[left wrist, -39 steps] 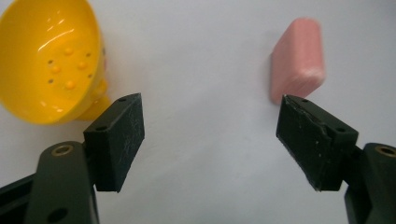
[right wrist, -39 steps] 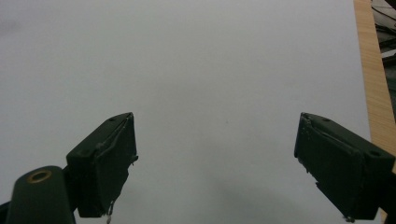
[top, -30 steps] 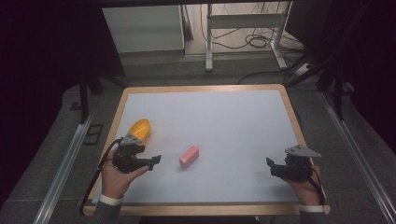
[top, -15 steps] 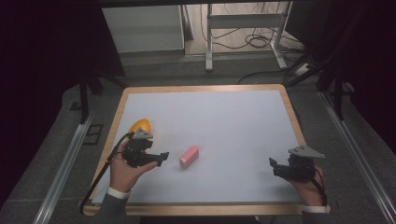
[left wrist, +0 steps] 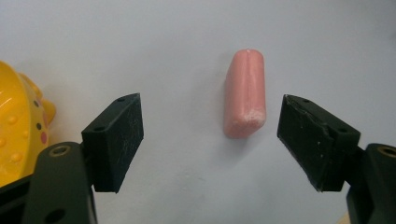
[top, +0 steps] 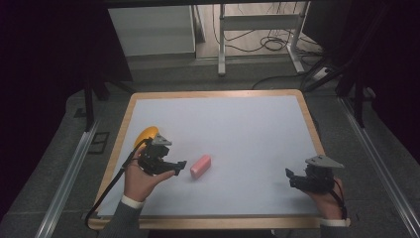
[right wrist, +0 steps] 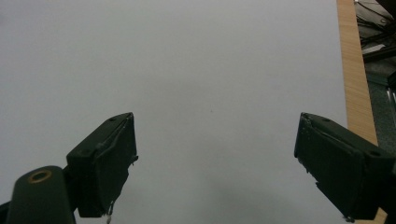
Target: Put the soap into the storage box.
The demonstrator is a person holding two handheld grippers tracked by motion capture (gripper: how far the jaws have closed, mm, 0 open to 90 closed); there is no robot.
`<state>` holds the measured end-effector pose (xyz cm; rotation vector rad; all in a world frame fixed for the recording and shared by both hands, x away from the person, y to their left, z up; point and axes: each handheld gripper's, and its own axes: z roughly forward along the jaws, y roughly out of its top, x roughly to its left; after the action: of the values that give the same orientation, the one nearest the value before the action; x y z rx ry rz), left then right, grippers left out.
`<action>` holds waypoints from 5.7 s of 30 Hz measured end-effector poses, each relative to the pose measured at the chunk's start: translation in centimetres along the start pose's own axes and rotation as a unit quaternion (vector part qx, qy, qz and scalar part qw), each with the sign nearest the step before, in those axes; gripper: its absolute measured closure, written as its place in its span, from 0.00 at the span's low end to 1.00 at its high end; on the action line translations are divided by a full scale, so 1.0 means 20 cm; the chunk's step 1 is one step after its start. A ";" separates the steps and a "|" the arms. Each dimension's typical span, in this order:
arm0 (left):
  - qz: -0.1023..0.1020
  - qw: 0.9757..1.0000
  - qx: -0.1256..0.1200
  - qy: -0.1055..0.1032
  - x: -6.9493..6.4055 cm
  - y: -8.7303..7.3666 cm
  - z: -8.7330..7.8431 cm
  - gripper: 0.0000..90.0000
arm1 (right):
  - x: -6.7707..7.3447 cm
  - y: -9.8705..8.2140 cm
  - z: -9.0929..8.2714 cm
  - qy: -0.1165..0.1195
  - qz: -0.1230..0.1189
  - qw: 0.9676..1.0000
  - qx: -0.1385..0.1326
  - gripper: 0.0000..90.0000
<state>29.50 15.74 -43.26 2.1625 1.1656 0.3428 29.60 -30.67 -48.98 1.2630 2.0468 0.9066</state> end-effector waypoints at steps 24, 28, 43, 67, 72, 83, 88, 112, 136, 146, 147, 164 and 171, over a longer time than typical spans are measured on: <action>0.017 0.999 0.043 -0.023 -0.08 0.13 0.22 0.27 | -0.02 -0.02 0.01 -0.004 0.002 1.000 0.007 0.14; 0.023 0.998 0.046 -0.025 -0.10 0.15 0.24 0.27 | -0.01 -0.02 0.01 -0.004 0.000 1.000 0.009 0.14; 0.034 0.996 0.074 -0.032 -0.17 0.18 0.35 0.30 | 0.00 -0.02 0.02 -0.009 -0.003 1.000 0.007 0.14; 0.026 0.993 0.114 -0.030 -0.16 0.12 0.54 0.60 | -0.01 -0.03 0.03 -0.011 -0.004 1.000 0.012 0.14; 0.026 0.994 0.106 -0.029 -0.15 0.10 0.54 0.66 | 0.00 -0.03 0.03 -0.011 -0.006 1.000 0.012 0.14; 0.026 0.994 0.094 -0.040 -0.13 0.12 0.50 0.67 | -0.01 -0.03 0.02 -0.013 -0.004 1.000 0.006 0.14; 0.024 0.996 0.082 -0.040 -0.11 0.13 0.45 0.67 | -0.01 -0.02 0.02 -0.014 -0.003 1.000 0.006 0.14; 0.025 0.998 0.048 -0.012 -0.01 0.17 0.23 0.67 | -0.01 -0.03 0.02 -0.016 -0.004 1.000 0.005 0.14; 0.001 1.000 0.028 0.002 0.12 0.17 0.13 0.67 | -0.02 -0.03 0.02 -0.018 -0.001 1.000 0.007 0.14; -0.010 1.000 0.022 0.013 0.17 0.16 0.10 0.67 | -0.02 -0.04 0.02 -0.018 -0.002 1.000 0.008 0.14; -0.011 1.000 0.021 0.014 0.18 0.16 0.10 0.67 | -0.02 -0.04 0.02 -0.018 -0.002 1.000 0.008 0.14; -0.026 0.999 0.020 0.034 0.28 0.16 0.05 0.67 | -0.02 -0.04 0.03 -0.019 -0.001 1.000 0.011 0.14; -0.031 0.999 0.019 0.040 0.33 0.16 0.03 0.67 | -0.01 -0.03 0.02 -0.010 0.001 1.000 0.006 0.14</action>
<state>35.63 19.52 -42.18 2.1572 1.2904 0.3853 29.62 -31.08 -49.71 1.2769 2.0384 0.8798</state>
